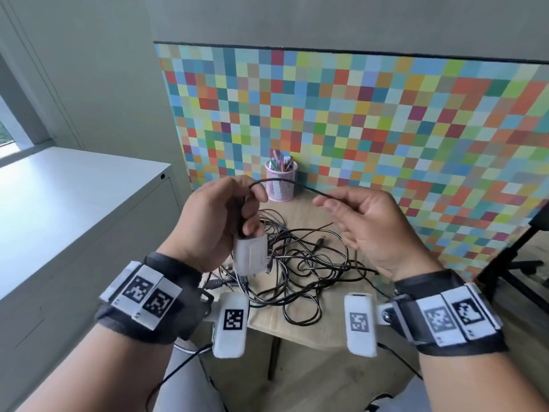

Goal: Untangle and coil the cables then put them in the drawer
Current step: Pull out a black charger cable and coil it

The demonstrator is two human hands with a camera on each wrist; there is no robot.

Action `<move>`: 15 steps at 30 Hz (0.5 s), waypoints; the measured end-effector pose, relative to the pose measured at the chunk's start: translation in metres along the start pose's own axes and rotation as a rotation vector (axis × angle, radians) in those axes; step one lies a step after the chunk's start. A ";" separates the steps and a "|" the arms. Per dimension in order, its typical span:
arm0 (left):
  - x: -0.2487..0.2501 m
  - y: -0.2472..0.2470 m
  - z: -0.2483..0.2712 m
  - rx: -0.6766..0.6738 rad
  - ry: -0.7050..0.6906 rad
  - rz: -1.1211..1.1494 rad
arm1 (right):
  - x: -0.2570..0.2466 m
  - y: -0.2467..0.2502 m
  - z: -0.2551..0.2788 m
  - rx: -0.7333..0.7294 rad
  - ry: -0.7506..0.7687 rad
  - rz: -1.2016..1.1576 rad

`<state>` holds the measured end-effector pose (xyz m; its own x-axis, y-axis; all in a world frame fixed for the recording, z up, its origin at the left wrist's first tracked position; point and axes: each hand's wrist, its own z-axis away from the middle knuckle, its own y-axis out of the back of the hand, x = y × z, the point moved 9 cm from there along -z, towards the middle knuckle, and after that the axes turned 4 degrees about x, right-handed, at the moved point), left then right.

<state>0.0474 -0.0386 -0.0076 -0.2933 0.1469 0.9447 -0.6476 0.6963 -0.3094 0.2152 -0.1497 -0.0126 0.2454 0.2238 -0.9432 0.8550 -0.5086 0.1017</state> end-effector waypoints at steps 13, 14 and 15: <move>0.000 -0.008 0.000 0.040 -0.072 0.195 | 0.030 0.012 0.008 0.000 -0.013 0.522; -0.001 -0.008 -0.001 0.059 -0.070 0.176 | 0.035 0.005 0.010 -0.049 -0.023 0.625; -0.004 -0.012 -0.001 0.056 -0.058 0.153 | 0.039 -0.006 0.013 -0.115 -0.025 0.722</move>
<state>0.0569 -0.0469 -0.0075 -0.4306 0.2063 0.8787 -0.6303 0.6281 -0.4563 0.2137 -0.1493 -0.0538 0.7569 -0.1535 -0.6352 0.5271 -0.4312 0.7323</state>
